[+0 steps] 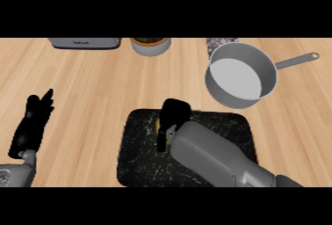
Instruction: Pick the lemon from the tray and place it in the pot
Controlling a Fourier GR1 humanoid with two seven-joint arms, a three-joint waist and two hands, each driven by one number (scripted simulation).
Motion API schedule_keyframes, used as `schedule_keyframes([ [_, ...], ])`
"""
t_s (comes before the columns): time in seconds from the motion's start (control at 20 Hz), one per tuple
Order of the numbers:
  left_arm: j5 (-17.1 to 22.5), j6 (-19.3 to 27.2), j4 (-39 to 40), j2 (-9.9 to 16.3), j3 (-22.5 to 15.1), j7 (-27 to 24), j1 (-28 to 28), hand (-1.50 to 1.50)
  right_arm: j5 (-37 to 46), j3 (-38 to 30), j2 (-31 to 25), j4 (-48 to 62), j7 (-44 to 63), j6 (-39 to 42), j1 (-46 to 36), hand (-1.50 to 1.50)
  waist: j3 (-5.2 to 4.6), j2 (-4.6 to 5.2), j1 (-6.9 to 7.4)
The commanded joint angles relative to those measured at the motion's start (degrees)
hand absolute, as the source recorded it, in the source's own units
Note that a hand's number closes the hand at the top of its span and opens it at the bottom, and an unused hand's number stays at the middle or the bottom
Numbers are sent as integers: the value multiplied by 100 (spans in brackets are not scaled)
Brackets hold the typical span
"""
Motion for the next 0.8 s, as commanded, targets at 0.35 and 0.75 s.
schedule_keyframes([
  [0.35,-4,-146,-139,-66,163,-272,396,0,746,211,115,147,773,9,-321,150,3,23,0],
  [0.75,28,74,-16,-8,381,-113,357,0,479,-203,-3617,-468,-4169,-13,252,150,95,95,-577],
])
